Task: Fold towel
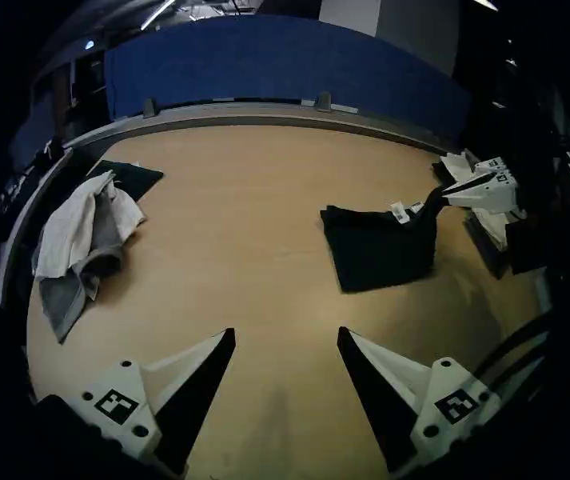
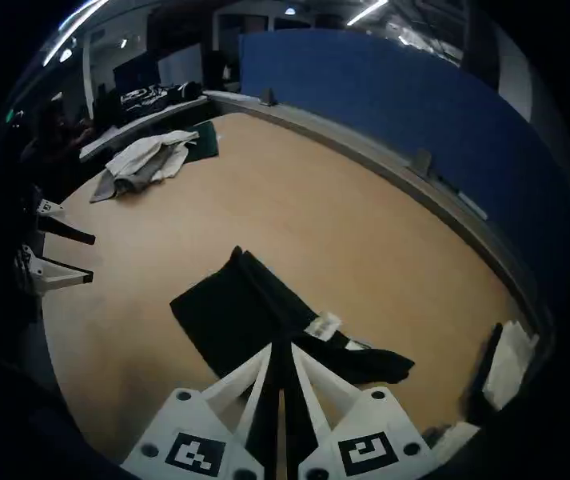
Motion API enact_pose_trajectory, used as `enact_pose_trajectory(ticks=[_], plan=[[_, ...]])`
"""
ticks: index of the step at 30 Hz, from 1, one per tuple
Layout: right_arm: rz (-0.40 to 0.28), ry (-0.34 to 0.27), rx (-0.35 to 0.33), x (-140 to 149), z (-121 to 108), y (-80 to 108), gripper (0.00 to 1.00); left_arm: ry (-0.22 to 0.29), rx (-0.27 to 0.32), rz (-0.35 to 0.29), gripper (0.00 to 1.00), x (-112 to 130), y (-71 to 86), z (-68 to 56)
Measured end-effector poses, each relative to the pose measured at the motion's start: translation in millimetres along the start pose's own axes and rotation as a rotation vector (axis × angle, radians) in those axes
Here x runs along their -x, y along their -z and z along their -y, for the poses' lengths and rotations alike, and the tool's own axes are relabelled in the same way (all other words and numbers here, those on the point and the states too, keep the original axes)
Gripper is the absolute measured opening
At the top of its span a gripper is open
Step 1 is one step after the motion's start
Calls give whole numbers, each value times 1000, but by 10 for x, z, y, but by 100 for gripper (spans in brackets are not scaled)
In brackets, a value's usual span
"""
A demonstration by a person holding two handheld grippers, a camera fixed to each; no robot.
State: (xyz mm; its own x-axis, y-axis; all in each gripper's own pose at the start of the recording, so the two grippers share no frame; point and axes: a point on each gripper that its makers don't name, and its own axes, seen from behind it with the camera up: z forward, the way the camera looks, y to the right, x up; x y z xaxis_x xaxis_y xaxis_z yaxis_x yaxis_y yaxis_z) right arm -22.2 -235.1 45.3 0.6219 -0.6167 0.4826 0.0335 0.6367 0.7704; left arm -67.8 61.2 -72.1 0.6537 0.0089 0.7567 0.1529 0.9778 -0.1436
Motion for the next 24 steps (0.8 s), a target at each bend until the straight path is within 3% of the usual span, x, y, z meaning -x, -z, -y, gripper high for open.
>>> enact_pose_trajectory(ticks=[6, 13, 18, 24], plan=[[23, 101, -72, -146, 398, -263, 2, 24, -7, -12, 96, 9, 44, 67], [62, 196, -161, -122, 915, -645, 2, 57, -8, -22, 95, 59, 81, 107], [103, 203, -211, 36, 1165, -909, 2, 78, -10, -24, 95, 111, 110, 142], [136, 177, -233, 188, 1270, -1046, 2, 97, -12, -27, 95, 144, 122, 193]])
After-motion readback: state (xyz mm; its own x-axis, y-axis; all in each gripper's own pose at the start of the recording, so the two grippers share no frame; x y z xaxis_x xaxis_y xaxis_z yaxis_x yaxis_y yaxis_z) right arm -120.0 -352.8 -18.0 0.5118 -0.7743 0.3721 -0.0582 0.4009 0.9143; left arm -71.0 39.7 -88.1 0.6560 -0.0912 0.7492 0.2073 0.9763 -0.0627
